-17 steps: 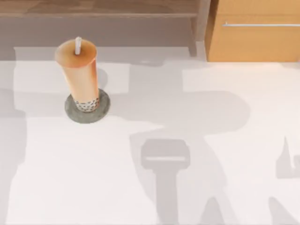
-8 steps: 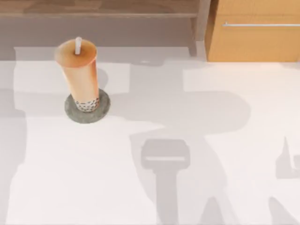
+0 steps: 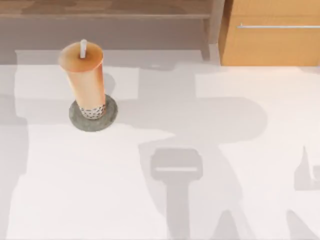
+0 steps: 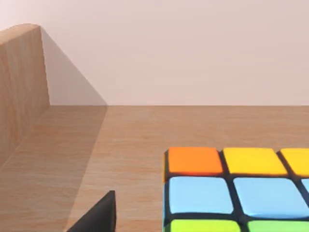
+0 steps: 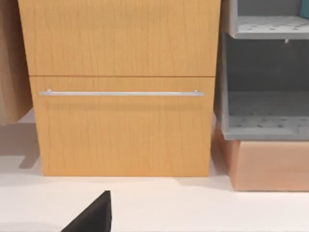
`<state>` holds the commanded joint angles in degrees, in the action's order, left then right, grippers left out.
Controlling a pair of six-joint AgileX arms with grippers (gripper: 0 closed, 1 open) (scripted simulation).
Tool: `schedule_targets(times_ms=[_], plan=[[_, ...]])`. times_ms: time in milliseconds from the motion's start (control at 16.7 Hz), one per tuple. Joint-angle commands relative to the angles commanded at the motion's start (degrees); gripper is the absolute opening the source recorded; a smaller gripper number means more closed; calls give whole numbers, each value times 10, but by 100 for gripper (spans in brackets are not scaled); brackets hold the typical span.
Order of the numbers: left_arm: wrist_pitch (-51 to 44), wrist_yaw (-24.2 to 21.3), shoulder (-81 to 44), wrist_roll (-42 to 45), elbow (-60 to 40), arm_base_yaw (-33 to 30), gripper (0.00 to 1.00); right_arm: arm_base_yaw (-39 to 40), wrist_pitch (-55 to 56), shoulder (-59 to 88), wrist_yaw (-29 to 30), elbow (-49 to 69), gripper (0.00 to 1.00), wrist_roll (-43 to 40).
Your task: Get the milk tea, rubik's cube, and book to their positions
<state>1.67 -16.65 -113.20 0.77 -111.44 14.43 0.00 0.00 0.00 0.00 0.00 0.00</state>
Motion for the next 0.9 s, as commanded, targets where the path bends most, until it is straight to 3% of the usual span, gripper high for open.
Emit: schedule_targets(times_ms=[480,900], plan=[[24,-11,68,0,93,12,100,0,0,0,0,0,100,0],[23,-8,80,0,105,7,100,0,0,0,0,0,100,0]])
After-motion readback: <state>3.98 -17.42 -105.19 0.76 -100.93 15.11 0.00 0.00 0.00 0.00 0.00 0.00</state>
